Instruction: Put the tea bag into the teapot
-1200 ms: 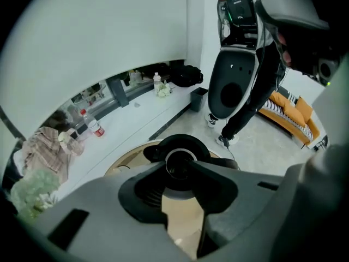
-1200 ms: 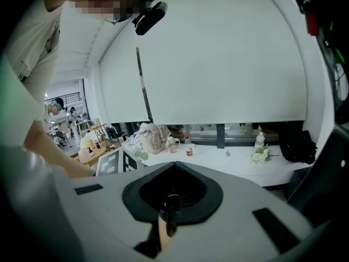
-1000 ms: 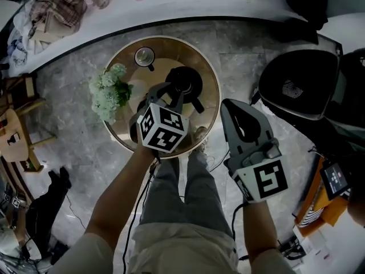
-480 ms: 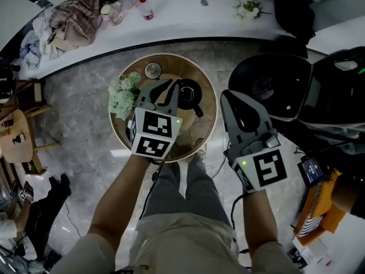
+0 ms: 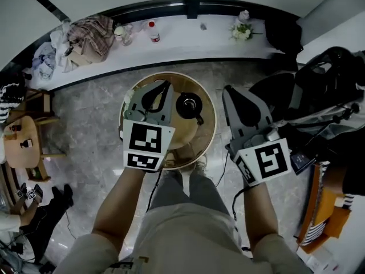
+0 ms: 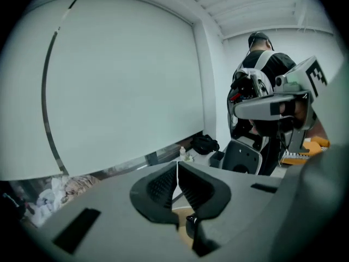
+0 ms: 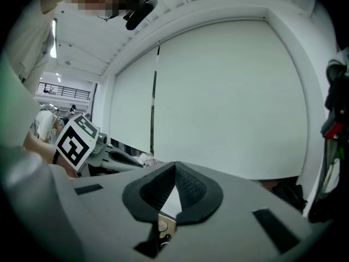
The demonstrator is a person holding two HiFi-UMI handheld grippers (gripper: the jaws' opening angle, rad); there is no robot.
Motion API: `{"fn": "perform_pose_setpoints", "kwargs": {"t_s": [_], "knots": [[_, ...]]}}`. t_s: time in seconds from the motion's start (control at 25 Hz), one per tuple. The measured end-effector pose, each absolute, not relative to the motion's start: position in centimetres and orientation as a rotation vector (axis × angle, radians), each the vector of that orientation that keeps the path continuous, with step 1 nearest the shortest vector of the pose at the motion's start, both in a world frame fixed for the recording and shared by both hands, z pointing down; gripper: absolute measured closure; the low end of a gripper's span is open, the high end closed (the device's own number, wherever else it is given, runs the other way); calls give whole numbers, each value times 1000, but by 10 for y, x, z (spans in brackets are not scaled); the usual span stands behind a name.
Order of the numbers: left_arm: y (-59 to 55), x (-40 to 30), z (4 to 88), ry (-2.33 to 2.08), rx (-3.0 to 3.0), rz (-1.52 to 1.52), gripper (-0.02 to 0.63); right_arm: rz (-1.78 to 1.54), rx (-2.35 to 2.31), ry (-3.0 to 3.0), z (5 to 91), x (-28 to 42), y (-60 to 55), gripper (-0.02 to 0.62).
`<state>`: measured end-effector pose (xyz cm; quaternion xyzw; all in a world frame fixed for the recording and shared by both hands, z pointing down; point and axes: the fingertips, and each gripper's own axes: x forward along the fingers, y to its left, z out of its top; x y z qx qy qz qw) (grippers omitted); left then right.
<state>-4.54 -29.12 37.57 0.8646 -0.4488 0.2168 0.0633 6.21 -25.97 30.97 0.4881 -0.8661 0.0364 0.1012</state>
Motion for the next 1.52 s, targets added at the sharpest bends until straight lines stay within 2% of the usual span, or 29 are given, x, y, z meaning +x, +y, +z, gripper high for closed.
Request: {"fn": "perform_pose_setpoints", "kwargs": {"t_s": [0.32, 0.96, 1.52], "knots": [[-271, -66, 277, -1491, 2706, 480, 595, -36, 1436, -2591, 238, 51, -240, 589], [-204, -69, 153, -1608, 2907, 260, 598, -268, 1479, -2732, 113, 45, -154, 589], [-167, -68, 169, -1551, 2894, 306, 598, -213, 1393, -2760, 126, 43, -124, 589]]}}
